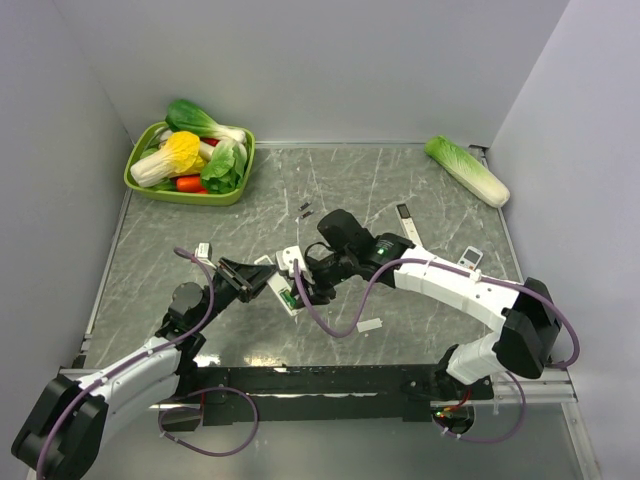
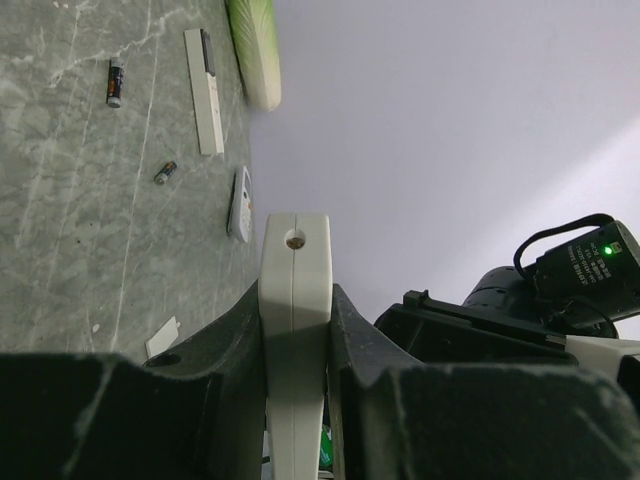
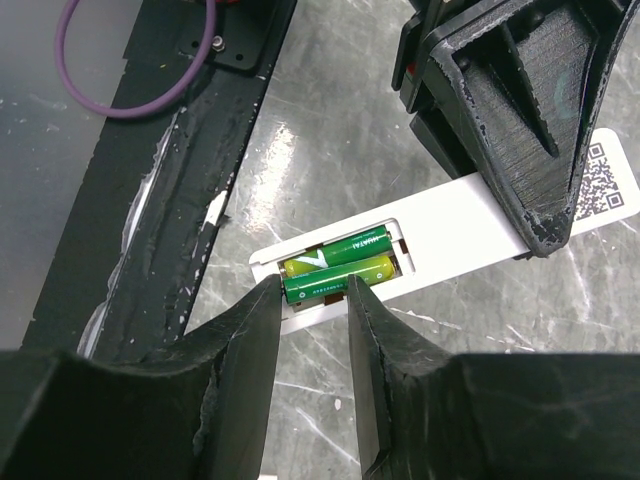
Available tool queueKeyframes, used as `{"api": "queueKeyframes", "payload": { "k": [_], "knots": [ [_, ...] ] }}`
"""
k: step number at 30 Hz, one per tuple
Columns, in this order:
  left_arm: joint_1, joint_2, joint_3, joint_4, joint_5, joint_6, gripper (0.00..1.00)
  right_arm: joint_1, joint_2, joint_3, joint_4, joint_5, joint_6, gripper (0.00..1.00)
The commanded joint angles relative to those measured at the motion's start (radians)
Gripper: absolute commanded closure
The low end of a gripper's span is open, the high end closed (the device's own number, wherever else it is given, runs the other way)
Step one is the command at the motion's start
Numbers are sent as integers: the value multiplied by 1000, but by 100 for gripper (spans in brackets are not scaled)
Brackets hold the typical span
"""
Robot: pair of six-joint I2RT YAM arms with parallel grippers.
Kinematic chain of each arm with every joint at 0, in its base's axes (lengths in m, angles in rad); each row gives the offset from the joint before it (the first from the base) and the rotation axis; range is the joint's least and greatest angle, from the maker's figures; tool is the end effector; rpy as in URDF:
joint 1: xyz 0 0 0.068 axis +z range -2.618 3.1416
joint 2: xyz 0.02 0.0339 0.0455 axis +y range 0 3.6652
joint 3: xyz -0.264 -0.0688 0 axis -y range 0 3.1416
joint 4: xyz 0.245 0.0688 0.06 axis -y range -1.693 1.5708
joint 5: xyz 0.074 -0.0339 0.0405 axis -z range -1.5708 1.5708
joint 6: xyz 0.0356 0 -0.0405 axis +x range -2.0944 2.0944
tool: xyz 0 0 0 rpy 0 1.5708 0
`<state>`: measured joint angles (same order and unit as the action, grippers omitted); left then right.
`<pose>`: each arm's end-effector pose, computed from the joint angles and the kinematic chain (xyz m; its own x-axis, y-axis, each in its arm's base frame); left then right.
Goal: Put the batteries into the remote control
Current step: Load the battery into the remote control.
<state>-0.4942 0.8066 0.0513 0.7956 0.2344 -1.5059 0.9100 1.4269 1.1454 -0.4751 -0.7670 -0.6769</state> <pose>0.1417 -0.0857 0.1842 -0.6620 -0.7459 -0.0741 0.0786 0.0293 -0.9965 0.1687 0.2572 0.2960 0.2216 -0.4497 -0.8652 -0.9484 -0.3056 -0.0841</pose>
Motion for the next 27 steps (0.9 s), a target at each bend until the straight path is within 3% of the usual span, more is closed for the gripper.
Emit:
{"api": "queueKeyframes", "payload": {
  "k": [1,4,8,14,27],
  "knots": [
    [-10,-29,30,255,40,-134,99,1,40,14,-10,77,-7,64],
    [-10,-23,33,271,39,-151,99,9,52,13,-14,86,-3,69],
    [-10,-44,41,272,28,-171,99,10,64,14,-20,107,2,85],
    [-10,-118,68,202,9,-169,98,13,70,8,-25,136,8,91],
    [-10,-139,50,268,-30,-255,98,61,148,17,-68,310,26,93]
  ]
}}
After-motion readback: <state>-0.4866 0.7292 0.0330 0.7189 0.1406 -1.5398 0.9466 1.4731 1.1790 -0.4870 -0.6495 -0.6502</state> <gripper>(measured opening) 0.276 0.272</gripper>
